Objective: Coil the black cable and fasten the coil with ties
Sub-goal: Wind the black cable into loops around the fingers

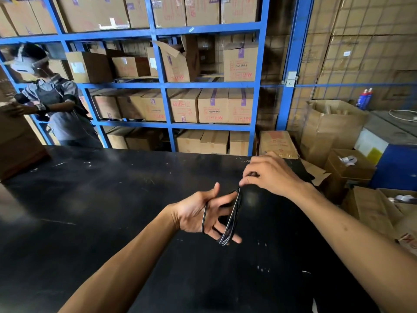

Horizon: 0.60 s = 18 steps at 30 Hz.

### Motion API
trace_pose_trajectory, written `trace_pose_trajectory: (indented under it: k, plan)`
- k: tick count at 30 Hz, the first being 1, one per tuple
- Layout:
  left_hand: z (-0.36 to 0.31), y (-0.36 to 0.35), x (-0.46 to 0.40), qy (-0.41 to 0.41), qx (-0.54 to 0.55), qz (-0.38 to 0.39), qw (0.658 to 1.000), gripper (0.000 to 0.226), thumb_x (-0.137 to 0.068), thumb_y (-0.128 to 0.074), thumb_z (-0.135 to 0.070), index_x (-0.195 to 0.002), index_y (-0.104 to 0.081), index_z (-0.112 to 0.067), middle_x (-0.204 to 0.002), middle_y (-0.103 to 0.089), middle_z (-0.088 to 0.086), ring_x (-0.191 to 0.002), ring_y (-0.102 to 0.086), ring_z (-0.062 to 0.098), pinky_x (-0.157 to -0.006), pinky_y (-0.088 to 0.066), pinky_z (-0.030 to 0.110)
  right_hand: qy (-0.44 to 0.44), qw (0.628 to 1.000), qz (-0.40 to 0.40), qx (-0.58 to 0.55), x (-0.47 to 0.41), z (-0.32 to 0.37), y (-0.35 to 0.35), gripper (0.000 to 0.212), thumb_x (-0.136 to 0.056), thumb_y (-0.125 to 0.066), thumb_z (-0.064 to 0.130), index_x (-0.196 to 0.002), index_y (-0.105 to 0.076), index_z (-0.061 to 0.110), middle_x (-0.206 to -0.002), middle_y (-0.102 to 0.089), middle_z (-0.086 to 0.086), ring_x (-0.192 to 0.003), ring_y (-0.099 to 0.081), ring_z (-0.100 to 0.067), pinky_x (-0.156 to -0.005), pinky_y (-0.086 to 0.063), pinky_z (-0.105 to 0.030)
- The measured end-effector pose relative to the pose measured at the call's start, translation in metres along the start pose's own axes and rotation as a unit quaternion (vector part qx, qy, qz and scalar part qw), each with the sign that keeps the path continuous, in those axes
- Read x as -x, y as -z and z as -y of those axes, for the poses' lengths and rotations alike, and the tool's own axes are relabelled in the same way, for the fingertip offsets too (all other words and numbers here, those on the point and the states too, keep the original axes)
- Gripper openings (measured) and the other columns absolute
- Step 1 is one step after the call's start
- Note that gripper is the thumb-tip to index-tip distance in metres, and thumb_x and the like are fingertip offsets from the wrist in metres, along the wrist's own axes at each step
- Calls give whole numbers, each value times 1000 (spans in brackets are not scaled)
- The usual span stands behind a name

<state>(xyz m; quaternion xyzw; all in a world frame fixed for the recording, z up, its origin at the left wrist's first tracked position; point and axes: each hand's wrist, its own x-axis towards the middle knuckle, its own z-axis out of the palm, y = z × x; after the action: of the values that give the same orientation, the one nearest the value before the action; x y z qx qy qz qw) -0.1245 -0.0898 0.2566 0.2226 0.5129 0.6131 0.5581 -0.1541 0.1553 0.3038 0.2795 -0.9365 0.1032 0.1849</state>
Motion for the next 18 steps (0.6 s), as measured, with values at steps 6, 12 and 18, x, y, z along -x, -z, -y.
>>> trace_pose_trajectory:
  k: [6,12,18]
  plan:
    - [3,7,-11,-44,77,-192,977,67,-92,-32,-74,-148,-45,-42,-166,-21,-7,-132,-46,56,-111,-32,67,-42,997,-53,-48,7,25,-16,18,-98,-67,32,-107,-80,24,-100,-73,4,-90,-68,-14,-73,-46,-27]
    - [3,6,-24,-146,128,-286,938,64,-95,-27,-72,-146,-48,-40,-167,-18,-14,-118,-63,41,-97,-44,60,-221,935,-74,-268,17,45,-47,22,-94,-71,21,-114,-80,25,-98,-79,8,-91,-71,-7,-81,-54,-23]
    - [2,5,-25,-158,119,-273,941,68,-96,-24,-72,-153,-39,-38,-166,-25,-13,-114,-68,35,-102,-37,63,-310,862,-64,-396,19,41,-56,15,-75,-91,28,-87,-84,34,-76,-77,23,-78,-71,4,-69,-53,-18]
